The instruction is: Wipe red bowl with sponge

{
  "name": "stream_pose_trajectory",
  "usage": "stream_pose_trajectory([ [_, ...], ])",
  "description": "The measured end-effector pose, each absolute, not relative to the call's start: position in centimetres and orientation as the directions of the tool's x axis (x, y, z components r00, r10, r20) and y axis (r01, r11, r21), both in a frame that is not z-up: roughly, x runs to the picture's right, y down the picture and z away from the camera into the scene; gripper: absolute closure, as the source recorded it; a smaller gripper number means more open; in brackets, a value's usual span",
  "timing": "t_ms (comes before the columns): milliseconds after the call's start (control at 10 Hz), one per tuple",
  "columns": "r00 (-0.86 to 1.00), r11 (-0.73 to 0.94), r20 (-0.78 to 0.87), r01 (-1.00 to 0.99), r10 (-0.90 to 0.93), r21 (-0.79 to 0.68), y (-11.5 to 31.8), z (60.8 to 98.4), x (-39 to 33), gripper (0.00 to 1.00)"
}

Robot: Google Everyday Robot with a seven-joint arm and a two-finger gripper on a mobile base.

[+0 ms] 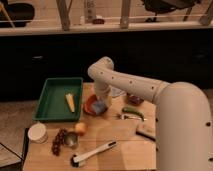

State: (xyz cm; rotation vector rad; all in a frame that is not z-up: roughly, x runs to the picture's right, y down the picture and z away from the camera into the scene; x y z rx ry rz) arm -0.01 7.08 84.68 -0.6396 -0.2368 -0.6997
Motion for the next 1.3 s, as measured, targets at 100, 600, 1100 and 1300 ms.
stream_pose_trajectory([
  [100, 0.757, 0.592, 0.389, 0.653, -0.525, -0.472, 6.4, 84.9, 0.5, 0.95],
  [600, 0.773, 0.623, 0.371, 0.634, -0.514, -0.458, 2.6, 89.0, -0.1, 0.95],
  [1100, 0.683, 0.568, 0.492, 0.727, -0.539, -0.386, 4.4, 89.4, -6.3, 0.95],
  [1300, 0.647, 0.552, 0.539, 0.755, -0.540, -0.353, 5.6, 88.1, -6.8, 0.95],
])
